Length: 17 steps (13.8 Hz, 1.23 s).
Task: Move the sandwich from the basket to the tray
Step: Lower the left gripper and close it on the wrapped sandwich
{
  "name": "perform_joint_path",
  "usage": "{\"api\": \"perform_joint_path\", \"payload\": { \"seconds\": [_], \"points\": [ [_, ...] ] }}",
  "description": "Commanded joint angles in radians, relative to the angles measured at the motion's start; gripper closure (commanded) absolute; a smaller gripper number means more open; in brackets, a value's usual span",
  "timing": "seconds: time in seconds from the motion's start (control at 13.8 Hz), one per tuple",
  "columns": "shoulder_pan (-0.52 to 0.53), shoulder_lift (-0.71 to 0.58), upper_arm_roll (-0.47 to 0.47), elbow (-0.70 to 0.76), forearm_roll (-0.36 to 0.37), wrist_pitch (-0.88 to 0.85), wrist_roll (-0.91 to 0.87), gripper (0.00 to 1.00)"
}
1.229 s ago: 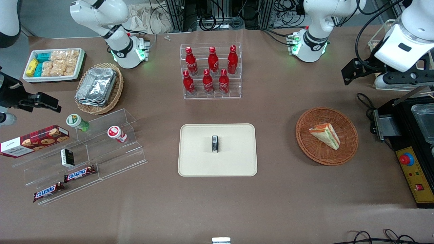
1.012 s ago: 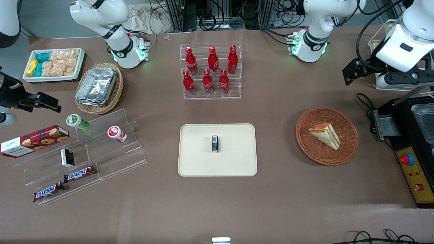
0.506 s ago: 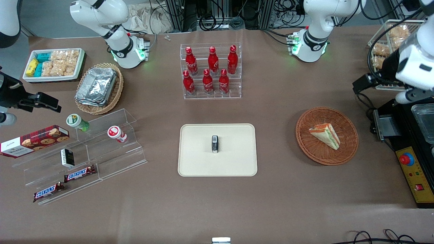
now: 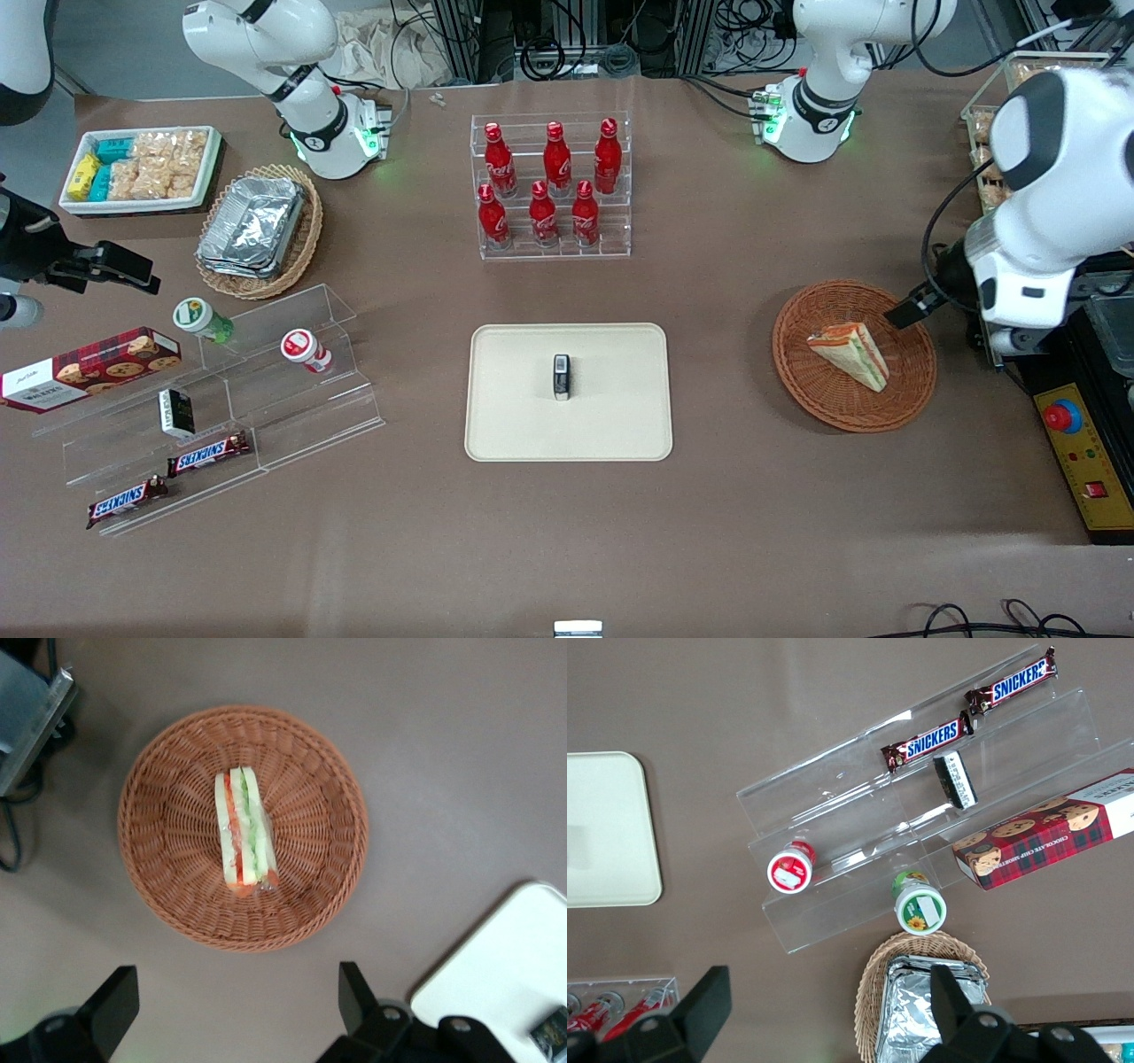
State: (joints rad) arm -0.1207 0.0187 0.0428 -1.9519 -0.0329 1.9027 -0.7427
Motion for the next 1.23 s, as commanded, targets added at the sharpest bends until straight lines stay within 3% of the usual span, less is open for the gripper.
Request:
{"api": "perform_joint_path", "payload": {
  "seconds": [0.0,0.51,1.16],
  "points": [
    [0.001,-0.023,0.002,-0.181,-0.012,0.160,-0.094,0.00],
    [0.004,0.131,0.060,-0.260,0.004,0.344,-0.161,0.00],
    [0.001,0.265,0.060,-0.272,-0.041,0.502,-0.165,0.00]
  ]
}}
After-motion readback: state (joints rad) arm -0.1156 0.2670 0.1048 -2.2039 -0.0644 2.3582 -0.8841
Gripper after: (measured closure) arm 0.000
